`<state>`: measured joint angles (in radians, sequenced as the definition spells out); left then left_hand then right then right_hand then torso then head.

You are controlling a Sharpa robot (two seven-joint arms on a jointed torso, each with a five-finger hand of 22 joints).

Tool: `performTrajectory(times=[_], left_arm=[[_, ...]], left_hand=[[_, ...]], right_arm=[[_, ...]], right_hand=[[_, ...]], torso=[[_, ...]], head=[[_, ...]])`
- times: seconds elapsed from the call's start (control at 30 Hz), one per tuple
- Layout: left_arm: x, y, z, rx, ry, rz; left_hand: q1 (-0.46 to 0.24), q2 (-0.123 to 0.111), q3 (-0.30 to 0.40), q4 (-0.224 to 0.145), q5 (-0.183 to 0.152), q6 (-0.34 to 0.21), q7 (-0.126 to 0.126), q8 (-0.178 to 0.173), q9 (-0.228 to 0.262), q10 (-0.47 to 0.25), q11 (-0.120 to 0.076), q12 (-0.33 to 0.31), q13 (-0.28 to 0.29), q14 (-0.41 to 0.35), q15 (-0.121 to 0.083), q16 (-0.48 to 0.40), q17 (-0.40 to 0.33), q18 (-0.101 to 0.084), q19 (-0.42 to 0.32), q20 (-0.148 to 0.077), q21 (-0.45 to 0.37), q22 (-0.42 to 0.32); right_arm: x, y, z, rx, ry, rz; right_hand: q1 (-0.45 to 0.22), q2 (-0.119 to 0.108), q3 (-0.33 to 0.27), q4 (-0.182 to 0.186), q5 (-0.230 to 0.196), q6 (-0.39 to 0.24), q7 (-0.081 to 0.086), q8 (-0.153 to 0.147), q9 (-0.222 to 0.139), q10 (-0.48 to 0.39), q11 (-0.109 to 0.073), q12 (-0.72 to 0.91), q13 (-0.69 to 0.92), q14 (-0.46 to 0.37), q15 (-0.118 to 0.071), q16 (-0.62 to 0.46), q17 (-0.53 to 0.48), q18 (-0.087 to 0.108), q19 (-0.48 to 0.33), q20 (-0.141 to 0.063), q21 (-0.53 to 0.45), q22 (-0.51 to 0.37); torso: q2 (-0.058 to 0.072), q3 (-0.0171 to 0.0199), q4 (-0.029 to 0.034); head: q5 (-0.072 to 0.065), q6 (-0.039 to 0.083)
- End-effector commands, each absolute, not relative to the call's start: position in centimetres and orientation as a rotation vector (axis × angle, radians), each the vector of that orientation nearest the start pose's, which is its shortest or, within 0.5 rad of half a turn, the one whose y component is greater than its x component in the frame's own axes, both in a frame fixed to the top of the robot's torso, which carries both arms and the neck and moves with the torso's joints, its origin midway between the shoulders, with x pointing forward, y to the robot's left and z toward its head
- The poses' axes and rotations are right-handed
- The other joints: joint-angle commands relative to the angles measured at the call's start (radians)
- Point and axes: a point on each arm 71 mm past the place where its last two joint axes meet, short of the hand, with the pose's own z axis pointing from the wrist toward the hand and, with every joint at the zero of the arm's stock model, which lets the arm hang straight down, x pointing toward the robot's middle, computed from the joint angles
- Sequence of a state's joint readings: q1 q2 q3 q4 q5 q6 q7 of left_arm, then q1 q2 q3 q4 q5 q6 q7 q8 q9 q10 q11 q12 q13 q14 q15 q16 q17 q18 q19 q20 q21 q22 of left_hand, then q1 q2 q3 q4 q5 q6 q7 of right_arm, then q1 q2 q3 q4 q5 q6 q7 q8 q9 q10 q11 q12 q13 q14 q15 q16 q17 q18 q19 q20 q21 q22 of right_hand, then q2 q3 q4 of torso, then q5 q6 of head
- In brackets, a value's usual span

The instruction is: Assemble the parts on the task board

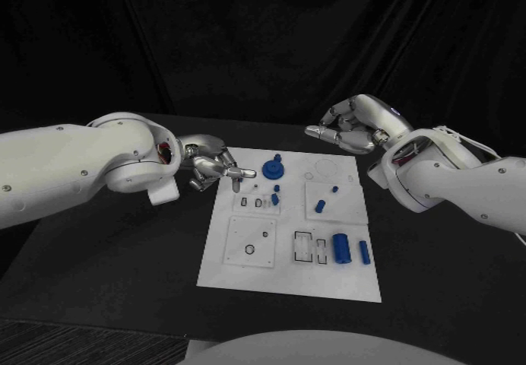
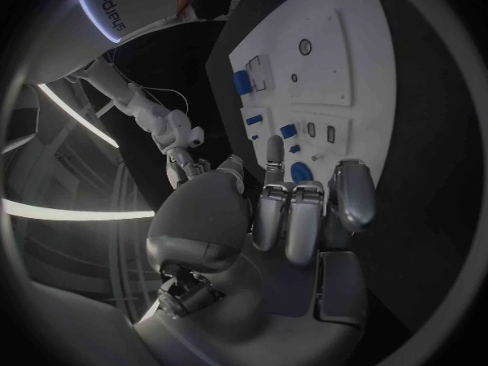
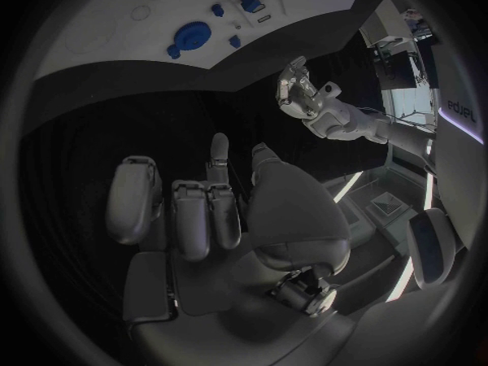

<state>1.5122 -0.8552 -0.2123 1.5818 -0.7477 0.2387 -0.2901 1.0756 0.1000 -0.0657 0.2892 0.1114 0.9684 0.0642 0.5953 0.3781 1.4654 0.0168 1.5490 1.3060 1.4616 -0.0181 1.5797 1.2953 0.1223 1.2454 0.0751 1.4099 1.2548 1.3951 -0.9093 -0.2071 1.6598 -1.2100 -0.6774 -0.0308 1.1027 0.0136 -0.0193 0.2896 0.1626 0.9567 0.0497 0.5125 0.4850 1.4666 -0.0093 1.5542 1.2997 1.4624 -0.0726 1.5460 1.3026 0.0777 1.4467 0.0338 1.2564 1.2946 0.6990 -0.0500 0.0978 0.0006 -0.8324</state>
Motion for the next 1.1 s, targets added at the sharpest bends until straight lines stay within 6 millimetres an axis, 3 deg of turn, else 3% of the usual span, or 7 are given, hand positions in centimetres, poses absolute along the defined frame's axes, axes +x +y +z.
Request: performTrajectory(times=[0.03, 0.07, 0.17, 0.4, 0.6, 0.73, 1.1], left_arm=[[47.8, 19.8, -14.7, -0.03, 2.561, -0.553], [47.9, 19.6, -14.6, -0.02, 2.575, -0.523], [48.3, 18.9, -14.6, 0.002, 2.592, -0.475], [49.2, 16.8, -14.4, 0.005, 2.567, -0.455], [50.1, 15.2, -14.2, -0.017, 2.529, -0.446], [50.8, 14.4, -14.2, -0.036, 2.512, -0.422], [52.0, 13.4, -14.5, -0.054, 2.526, -0.279]], left_hand=[[-0.032, 0.011, -0.046, 0.003, -0.011, -0.001, -0.011, 0.017, 0.031, 0.105, -0.023, 0.022, 0.265, 0.109, -0.027, -0.009, 0.276, -0.044, 0.053, -0.005, 0.02, 0.035], [-0.032, 0.011, -0.046, 0.003, -0.011, -0.001, -0.011, 0.017, 0.031, 0.105, -0.023, 0.022, 0.265, 0.109, -0.027, -0.009, 0.276, -0.044, 0.053, -0.005, 0.02, 0.035], [-0.037, 0.02, -0.059, 0.002, -0.01, 0.008, -0.015, 0.014, 0.044, 0.105, -0.029, 0.022, 0.265, 0.109, -0.034, -0.009, 0.276, -0.05, 0.081, -0.011, 0.028, 0.056], [-0.033, 0.031, -0.064, 0.0, -0.001, -0.001, -0.015, 0.001, 0.051, 0.105, -0.03, 0.022, 0.265, 0.109, -0.036, -0.009, 0.276, -0.051, 0.089, -0.015, 0.027, 0.058], [-0.007, 0.039, -0.064, -0.002, 0.013, -0.038, 0.0, -0.051, 0.049, 0.105, -0.02, 0.022, 0.265, 0.109, -0.029, -0.009, 0.276, -0.049, 0.081, -0.011, 0.014, 0.046], [0.021, 0.046, -0.06, -0.008, 0.023, -0.091, 0.033, -0.161, 0.011, 0.105, 0.009, 0.022, 0.265, 0.109, -0.005, -0.009, 0.276, -0.046, 0.071, 0.009, -0.001, 0.036], [0.057, 0.036, -0.048, -0.022, 0.026, -0.059, 0.036, -0.206, -0.01, 0.105, 0.013, 0.022, 0.265, 0.109, 0.001, -0.009, 0.276, -0.048, 0.086, 0.019, 0.002, 0.05]], right_arm=[[47.2, -20.4, -12.7, 0.115, 1.337, 0.846], [47.3, -20.3, -12.9, 0.118, 1.341, 0.848], [47.4, -20.3, -13.3, 0.126, 1.354, 0.848], [47.5, -20.6, -14.5, 0.143, 1.389, 0.836], [47.4, -21.1, -15.4, 0.155, 1.42, 0.818], [47.3, -21.2, -15.6, 0.156, 1.43, 0.809], [47.0, -21.5, -15.7, 0.145, 1.43, 0.79]], right_hand=[[-0.001, 0.037, -0.013, 0.001, 0.022, -0.021, -0.002, 0.02, 0.018, 0.104, -0.012, 0.017, 0.271, 0.108, -0.007, 0.025, 0.268, -0.004, -0.011, -0.001, -0.023, 0.178], [0.0, 0.037, -0.013, 0.001, 0.025, -0.024, -0.002, 0.021, 0.021, 0.104, -0.012, 0.017, 0.271, 0.108, -0.007, 0.025, 0.268, -0.004, -0.011, -0.001, -0.023, 0.178], [0.001, 0.038, -0.014, 0.001, 0.026, -0.026, -0.002, 0.022, 0.022, 0.104, -0.012, 0.017, 0.271, 0.108, -0.007, 0.025, 0.268, -0.004, -0.011, -0.001, -0.023, 0.178], [0.012, 0.038, -0.017, 0.0, 0.04, -0.041, -0.001, 0.029, 0.032, 0.104, -0.012, 0.017, 0.271, 0.108, -0.007, 0.025, 0.268, -0.004, -0.009, -0.001, -0.02, 0.179], [0.017, 0.038, -0.019, 0.001, 0.049, -0.052, 0.001, 0.029, 0.036, 0.104, -0.01, 0.017, 0.271, 0.108, -0.006, 0.025, 0.268, -0.005, -0.008, -0.001, -0.019, 0.179], [0.03, 0.037, -0.021, 0.001, 0.07, -0.069, 0.004, 0.028, 0.039, 0.104, -0.008, 0.017, 0.271, 0.108, -0.004, 0.025, 0.268, -0.005, -0.006, 0.0, -0.018, 0.18], [0.044, 0.035, -0.023, 0.0, 0.1, -0.076, 0.006, 0.028, 0.041, 0.104, -0.006, 0.017, 0.271, 0.108, -0.002, 0.025, 0.268, -0.005, -0.005, 0.002, -0.017, 0.18]], torso=[[-0.013, 0.0348, -0.0251], [-0.02, 0.0457, -0.0401], [-0.034, 0.0616, -0.0661], [-0.041, 0.0784, -0.096], [-0.045, 0.0808, -0.1098], [-0.051, 0.08, -0.1097], [-0.064, 0.0796, -0.1083]], head=[[0.011, -0.019], [0.021, -0.029], [0.04, -0.04], [0.069, -0.04], [0.088, -0.04], [0.087, -0.04], [0.077, -0.04]])
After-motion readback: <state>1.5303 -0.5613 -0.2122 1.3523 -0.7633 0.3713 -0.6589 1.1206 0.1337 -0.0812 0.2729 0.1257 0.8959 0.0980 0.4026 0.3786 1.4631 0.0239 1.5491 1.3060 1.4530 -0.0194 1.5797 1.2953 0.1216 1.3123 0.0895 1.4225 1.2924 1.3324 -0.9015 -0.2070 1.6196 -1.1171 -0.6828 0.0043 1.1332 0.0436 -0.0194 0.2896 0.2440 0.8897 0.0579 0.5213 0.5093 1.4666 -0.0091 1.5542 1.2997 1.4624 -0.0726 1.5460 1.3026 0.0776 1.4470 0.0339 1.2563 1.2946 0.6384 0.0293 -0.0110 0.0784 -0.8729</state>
